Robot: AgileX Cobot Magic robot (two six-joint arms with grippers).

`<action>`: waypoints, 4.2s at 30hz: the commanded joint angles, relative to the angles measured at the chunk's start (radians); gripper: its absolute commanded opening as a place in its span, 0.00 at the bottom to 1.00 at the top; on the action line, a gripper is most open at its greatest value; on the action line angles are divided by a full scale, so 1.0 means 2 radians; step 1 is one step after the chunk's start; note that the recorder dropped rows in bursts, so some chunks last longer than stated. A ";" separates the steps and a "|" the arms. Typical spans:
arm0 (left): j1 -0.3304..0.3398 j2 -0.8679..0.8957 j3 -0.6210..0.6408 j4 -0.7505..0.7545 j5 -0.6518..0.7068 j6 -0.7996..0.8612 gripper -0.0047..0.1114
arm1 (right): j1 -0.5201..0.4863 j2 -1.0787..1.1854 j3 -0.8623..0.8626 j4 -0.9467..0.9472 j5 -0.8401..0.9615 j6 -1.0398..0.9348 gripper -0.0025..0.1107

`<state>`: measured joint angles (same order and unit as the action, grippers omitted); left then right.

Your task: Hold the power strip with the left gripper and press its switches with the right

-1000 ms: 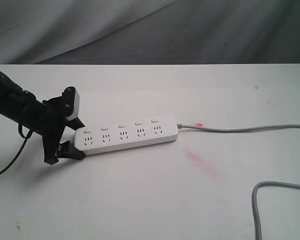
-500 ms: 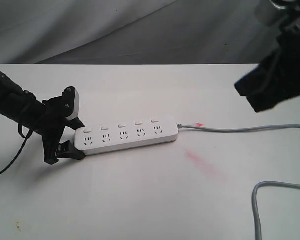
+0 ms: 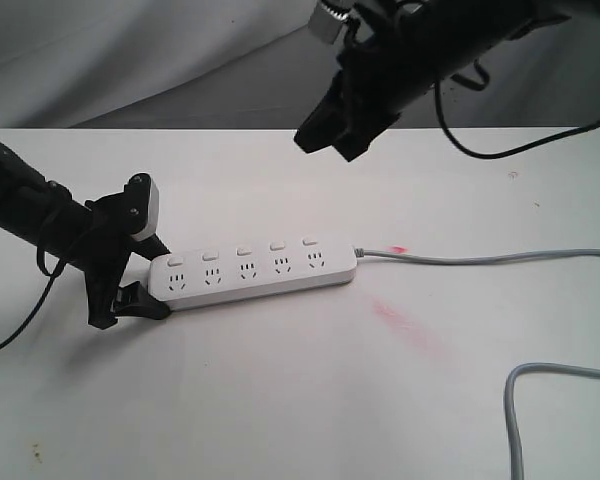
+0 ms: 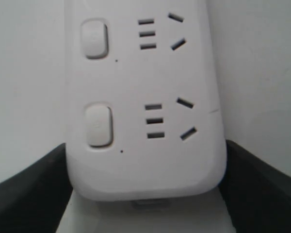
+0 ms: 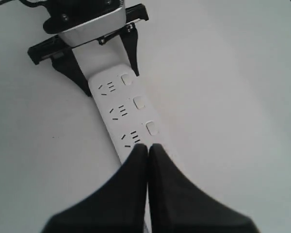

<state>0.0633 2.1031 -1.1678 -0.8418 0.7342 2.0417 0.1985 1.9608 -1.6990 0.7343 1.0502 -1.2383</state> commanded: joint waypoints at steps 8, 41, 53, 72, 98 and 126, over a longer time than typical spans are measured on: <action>-0.005 0.009 0.005 0.042 -0.015 0.016 0.45 | 0.075 0.090 -0.018 0.019 -0.045 -0.056 0.02; -0.005 0.009 0.005 0.042 -0.015 0.017 0.45 | 0.123 0.227 -0.135 0.088 -0.151 -0.074 0.48; -0.005 0.009 0.005 0.042 -0.015 0.016 0.45 | 0.135 0.258 -0.135 0.085 -0.210 -0.090 0.48; -0.005 0.009 0.005 0.042 -0.015 0.016 0.45 | 0.136 0.262 -0.135 0.094 -0.198 -0.099 0.48; -0.005 0.009 0.005 0.042 -0.015 0.016 0.45 | 0.136 0.279 -0.131 0.068 -0.196 -0.149 0.48; -0.005 0.009 0.005 0.042 -0.015 0.016 0.45 | 0.136 0.243 -0.132 0.063 -0.183 -0.146 0.48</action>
<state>0.0633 2.1031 -1.1678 -0.8379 0.7419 2.0391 0.4842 2.4809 -1.9715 0.8864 0.6636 -1.5479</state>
